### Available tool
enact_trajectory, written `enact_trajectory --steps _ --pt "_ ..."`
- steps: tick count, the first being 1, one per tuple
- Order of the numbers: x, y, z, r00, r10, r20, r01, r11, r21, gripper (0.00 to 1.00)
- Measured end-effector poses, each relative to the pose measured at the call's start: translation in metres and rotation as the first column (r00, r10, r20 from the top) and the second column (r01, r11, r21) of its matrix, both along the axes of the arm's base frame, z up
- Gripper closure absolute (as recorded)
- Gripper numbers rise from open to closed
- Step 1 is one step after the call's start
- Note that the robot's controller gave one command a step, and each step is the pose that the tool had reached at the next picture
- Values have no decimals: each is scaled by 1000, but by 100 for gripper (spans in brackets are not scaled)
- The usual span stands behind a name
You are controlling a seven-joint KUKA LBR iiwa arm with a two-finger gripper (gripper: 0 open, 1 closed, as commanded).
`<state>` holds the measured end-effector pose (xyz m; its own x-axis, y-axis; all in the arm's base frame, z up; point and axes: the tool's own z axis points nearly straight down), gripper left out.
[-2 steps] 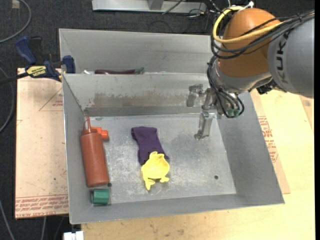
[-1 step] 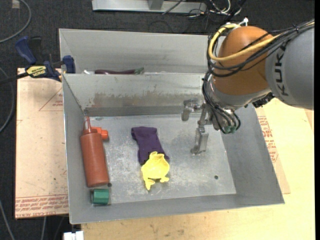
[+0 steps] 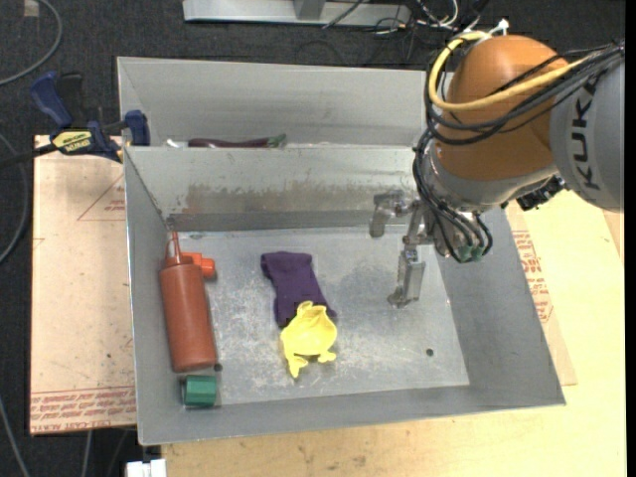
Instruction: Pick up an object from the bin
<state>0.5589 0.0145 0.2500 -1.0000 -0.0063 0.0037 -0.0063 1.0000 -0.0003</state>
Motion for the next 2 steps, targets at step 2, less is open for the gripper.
enact_trajectory --steps 2 --pt "-17 61 -50 968 252 9 -252 968 6 0"
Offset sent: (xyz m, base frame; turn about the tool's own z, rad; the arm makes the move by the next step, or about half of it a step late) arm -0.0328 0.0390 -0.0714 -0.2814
